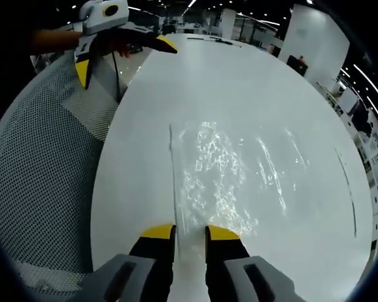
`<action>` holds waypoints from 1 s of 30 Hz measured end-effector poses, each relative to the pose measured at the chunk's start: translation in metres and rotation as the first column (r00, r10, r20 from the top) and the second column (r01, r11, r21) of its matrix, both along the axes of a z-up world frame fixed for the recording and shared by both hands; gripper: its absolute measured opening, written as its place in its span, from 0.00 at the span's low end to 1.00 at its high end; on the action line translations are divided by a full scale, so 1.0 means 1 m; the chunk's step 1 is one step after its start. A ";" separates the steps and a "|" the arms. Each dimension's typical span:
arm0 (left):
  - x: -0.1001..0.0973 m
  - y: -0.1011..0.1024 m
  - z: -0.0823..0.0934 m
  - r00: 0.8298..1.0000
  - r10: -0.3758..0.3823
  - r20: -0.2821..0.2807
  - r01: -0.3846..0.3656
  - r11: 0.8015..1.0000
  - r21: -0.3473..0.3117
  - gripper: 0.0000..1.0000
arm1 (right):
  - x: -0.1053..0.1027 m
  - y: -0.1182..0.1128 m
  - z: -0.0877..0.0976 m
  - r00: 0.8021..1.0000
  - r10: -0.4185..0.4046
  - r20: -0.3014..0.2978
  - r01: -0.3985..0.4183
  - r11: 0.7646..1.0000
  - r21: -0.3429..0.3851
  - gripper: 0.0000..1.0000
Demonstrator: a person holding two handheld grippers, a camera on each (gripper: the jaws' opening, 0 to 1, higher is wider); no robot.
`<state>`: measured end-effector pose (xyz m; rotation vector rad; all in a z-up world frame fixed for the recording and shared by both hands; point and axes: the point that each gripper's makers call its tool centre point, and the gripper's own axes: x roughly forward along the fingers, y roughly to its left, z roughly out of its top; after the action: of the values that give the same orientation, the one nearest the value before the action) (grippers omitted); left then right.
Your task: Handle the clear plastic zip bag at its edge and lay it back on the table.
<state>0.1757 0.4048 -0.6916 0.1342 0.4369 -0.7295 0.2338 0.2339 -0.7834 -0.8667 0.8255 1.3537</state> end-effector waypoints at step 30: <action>-0.004 -0.002 -0.009 0.999 -0.037 -0.013 0.038 0.997 0.069 0.91 | -0.005 0.010 0.002 0.999 -0.045 0.029 0.043 0.998 0.052 0.00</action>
<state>0.1718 0.4027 -0.7004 0.2035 0.4723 -0.7528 0.2284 0.2440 -0.7812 -0.8224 0.7791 1.3148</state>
